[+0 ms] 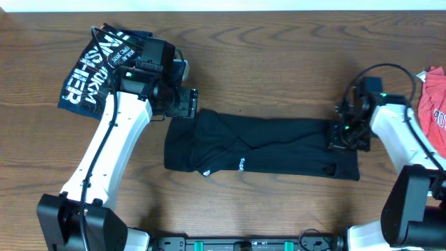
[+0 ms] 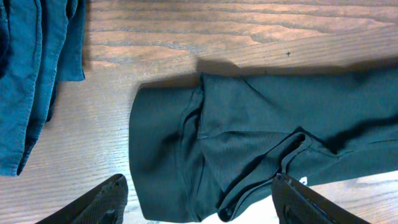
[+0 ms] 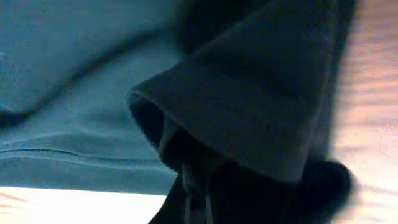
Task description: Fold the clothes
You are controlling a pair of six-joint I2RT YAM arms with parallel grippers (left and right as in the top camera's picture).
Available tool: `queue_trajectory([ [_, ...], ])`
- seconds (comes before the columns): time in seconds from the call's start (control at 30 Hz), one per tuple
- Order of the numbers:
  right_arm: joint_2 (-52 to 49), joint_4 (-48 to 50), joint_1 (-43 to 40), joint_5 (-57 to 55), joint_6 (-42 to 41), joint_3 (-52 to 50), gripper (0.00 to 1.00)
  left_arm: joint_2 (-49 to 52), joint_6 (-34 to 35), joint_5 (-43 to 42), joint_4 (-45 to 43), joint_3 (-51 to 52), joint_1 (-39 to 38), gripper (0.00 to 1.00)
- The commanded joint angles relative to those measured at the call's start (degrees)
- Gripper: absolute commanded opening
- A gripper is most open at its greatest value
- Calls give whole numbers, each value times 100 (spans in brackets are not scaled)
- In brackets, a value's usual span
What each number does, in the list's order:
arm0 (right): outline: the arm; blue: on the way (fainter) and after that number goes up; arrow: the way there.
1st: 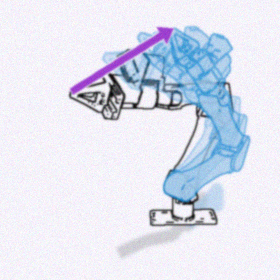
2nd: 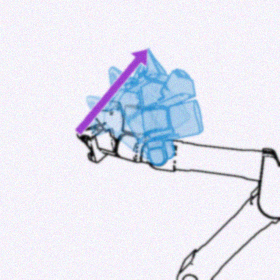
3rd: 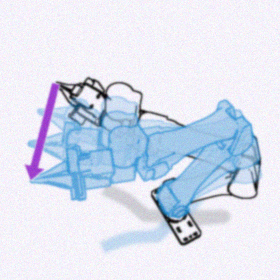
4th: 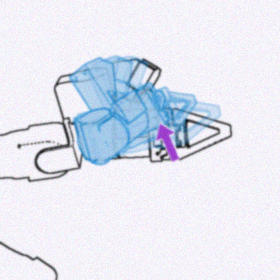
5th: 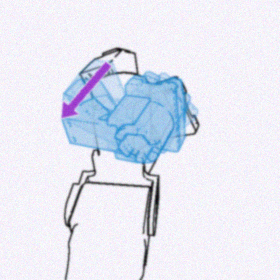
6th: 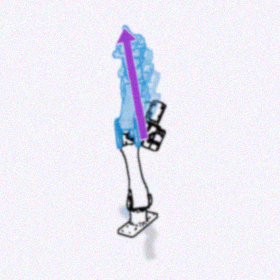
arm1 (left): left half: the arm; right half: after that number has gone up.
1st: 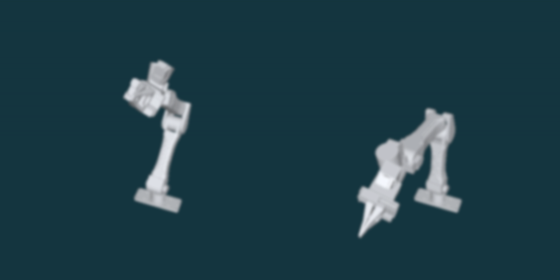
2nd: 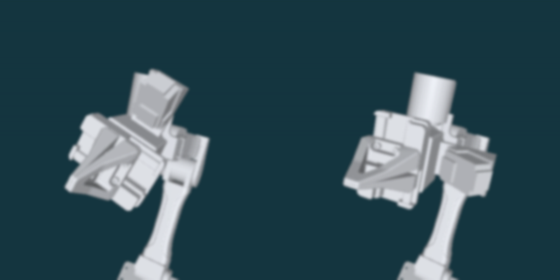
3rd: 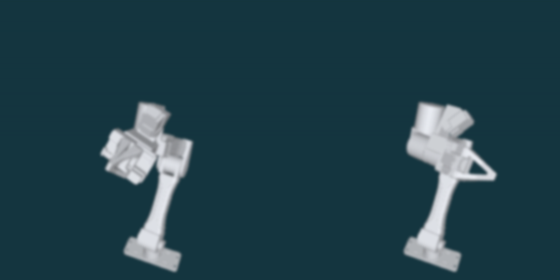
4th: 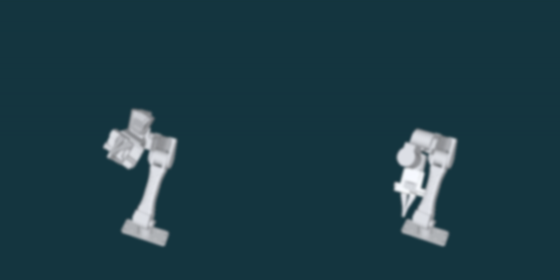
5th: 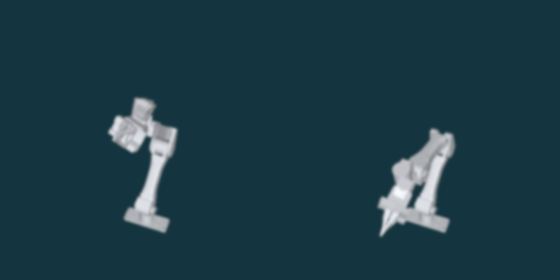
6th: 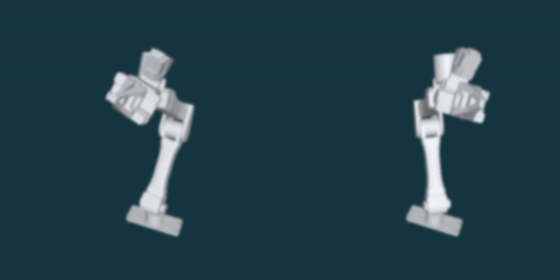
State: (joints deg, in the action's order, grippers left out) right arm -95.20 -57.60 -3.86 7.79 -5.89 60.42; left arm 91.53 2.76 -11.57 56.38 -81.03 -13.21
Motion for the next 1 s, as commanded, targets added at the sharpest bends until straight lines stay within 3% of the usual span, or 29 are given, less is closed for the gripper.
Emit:
queue_trajectory([
  [0.0, 4, 162, 271, 385, -240, -42, 7, 20, -74, 68, 11, -50, 17, 76],
  [0.17, 17, 247, 291, 688, -243, 15, 11, 20, -74, 68, 11, -50, 17, 76],
  [0.43, 461, 256, -470, 918, -155, 87, 41, 20, -74, 68, 13, -50, 17, 76],
  [0.53, 540, 256, -894, 885, -160, 85, 41, 20, -74, 68, 13, -50, 17, 76],
  [0.67, 413, 334, -1375, 876, -181, 15, 22, 20, -74, 68, 15, -50, 17, 76],
  [0.97, -44, 1204, -1287, 1467, -352, -761, 4, 20, -76, 70, 13, -50, 17, 76],
])
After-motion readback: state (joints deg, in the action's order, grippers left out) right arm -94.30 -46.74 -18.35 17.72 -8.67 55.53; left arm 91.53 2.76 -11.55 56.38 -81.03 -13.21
